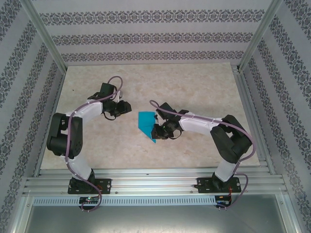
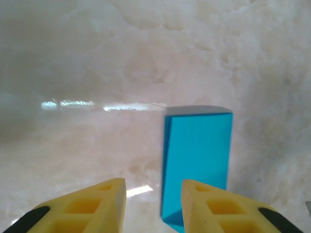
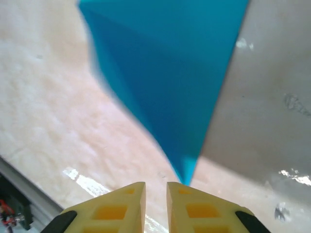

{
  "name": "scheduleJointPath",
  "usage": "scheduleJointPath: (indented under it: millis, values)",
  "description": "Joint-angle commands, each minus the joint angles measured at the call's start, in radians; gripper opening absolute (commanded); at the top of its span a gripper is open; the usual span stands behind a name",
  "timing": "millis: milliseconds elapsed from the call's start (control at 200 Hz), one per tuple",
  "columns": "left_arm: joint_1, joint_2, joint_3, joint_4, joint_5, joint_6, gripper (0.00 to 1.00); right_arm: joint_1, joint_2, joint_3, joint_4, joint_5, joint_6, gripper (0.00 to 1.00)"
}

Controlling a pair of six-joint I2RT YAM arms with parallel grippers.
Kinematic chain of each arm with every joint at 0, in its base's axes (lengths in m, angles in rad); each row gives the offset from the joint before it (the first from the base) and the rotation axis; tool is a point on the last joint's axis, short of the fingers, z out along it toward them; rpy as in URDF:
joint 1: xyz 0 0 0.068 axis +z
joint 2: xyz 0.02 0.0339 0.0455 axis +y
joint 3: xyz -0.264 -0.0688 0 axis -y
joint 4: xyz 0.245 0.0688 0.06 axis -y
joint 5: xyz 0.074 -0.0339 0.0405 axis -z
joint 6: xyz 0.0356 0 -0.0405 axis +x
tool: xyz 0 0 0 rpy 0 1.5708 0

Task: Fold a paper plane with a square sheet of paper (fold left side to right side)
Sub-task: Third fold the triangle at the center of the table, then fourth fold the wing at the center of the table.

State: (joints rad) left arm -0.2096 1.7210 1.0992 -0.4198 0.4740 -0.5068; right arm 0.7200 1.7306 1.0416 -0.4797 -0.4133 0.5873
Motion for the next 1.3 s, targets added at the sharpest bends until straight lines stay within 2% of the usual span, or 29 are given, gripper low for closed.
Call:
scheduleJointPath:
  millis: [0, 130, 175, 240, 330, 515, 599, 839, 1169, 1294]
  values:
    - [0.004, -0.052, -0.076, 0.070, 0.091, -0.076, 0.39, -0.023, -0.051, 0.061, -0.016, 0.029, -0.046, 0.19]
    - [-0.011, -0.046, -0.147, 0.139, 0.178, -0.136, 0.45, -0.043, 0.018, 0.114, 0.013, 0.011, -0.067, 0.16]
    - [-0.018, -0.041, -0.158, 0.141, 0.177, -0.143, 0.47, -0.045, 0.049, 0.144, 0.014, 0.018, -0.072, 0.17]
    - [-0.024, -0.041, -0.177, 0.155, 0.171, -0.153, 0.48, -0.047, 0.087, 0.183, -0.003, 0.047, -0.086, 0.24]
    - [-0.028, -0.043, -0.203, 0.172, 0.169, -0.167, 0.50, -0.053, 0.130, 0.224, -0.039, 0.076, -0.110, 0.26]
    - [-0.038, -0.035, -0.211, 0.168, 0.171, -0.166, 0.52, -0.056, 0.155, 0.226, -0.013, 0.039, -0.119, 0.29]
    - [-0.040, -0.033, -0.212, 0.165, 0.167, -0.167, 0.53, -0.060, 0.161, 0.222, -0.013, 0.039, -0.122, 0.25]
    - [-0.058, -0.019, -0.190, 0.145, 0.173, -0.168, 0.54, -0.074, 0.181, 0.218, -0.039, 0.058, -0.143, 0.00]
    - [-0.113, 0.022, -0.144, 0.165, 0.176, -0.209, 0.54, -0.090, 0.201, 0.216, -0.043, 0.061, -0.156, 0.00]
    - [-0.139, 0.053, -0.122, 0.177, 0.173, -0.223, 0.52, -0.091, 0.202, 0.215, -0.038, 0.057, -0.155, 0.00]
